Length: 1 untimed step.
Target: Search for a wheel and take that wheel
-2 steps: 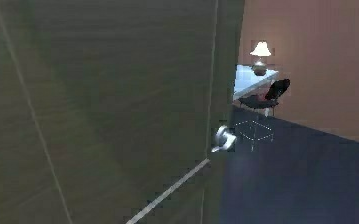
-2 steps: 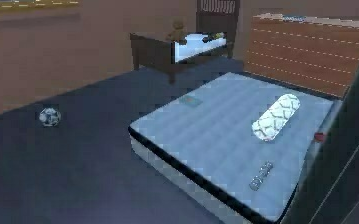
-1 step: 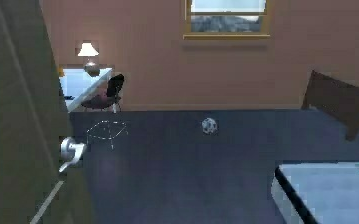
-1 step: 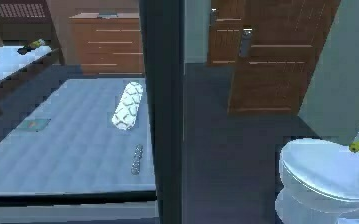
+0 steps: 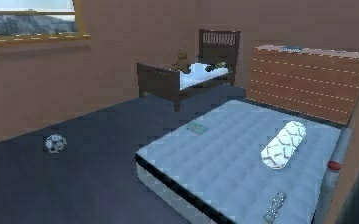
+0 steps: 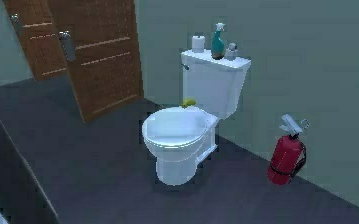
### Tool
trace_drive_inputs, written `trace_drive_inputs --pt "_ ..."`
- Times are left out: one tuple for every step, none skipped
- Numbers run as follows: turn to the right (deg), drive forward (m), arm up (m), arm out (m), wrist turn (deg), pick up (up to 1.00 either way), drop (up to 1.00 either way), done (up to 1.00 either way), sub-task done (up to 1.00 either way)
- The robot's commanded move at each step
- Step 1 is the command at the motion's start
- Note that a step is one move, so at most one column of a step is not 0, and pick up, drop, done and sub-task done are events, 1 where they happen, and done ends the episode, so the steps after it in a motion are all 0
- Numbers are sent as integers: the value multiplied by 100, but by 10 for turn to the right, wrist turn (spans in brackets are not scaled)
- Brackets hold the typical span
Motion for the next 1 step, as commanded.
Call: trace_drive_inputs --pt "60 0 0 0 0 0 0 0 0"
